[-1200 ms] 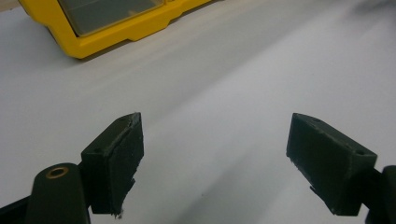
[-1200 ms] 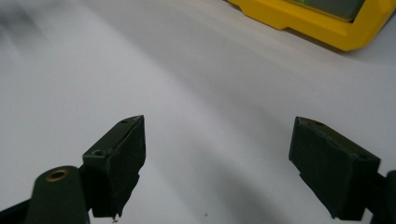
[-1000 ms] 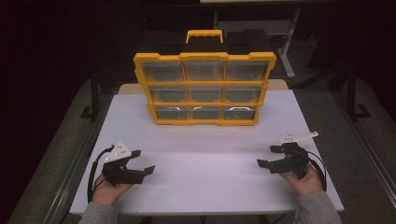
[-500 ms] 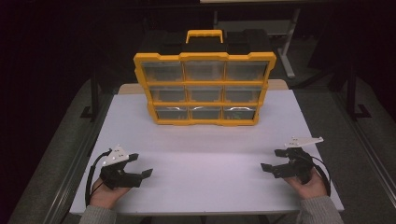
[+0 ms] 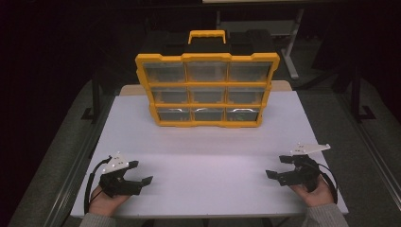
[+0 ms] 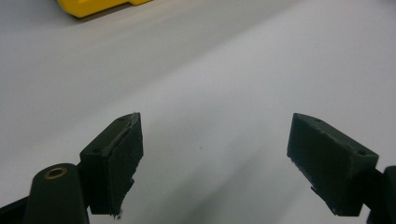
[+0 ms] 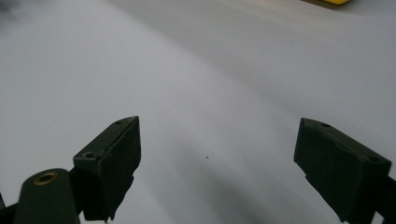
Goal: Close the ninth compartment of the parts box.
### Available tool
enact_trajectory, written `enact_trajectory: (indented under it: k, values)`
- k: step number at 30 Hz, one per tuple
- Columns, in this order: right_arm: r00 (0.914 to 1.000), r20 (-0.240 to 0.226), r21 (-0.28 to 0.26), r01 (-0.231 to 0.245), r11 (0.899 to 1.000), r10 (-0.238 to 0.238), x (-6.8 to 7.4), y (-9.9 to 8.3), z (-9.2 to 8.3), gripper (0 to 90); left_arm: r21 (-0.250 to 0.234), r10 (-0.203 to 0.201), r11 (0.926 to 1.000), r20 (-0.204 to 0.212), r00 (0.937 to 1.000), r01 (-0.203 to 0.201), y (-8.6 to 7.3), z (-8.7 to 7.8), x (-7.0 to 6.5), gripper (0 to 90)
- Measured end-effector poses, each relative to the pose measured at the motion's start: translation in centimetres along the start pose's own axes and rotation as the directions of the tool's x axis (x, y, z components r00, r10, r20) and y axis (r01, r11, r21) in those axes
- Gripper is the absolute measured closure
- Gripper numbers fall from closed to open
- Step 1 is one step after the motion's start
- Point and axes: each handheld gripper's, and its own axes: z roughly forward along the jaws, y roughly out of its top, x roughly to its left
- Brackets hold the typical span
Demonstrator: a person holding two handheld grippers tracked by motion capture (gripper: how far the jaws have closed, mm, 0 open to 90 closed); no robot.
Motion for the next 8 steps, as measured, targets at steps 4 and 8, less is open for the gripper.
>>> enact_trajectory:
  k: [4, 8]
  values:
    - [1.0, 0.003, -0.007, 0.001, 1.0, -0.001, -0.05, 0.08, -0.12, 13.9, -0.008, 0.002, 1.0, 0.0, 1.0, -0.002, 0.09, -0.05, 0.0, 17.9]
    - [0.9999, 0.006, -0.012, 0.012, 1.0, -0.012, -0.04, 0.19, -0.15, 13.9, -0.002, 0.003, 1.0, -0.003, 1.0, -0.003, 0.17, 0.03, -0.04, 17.9]
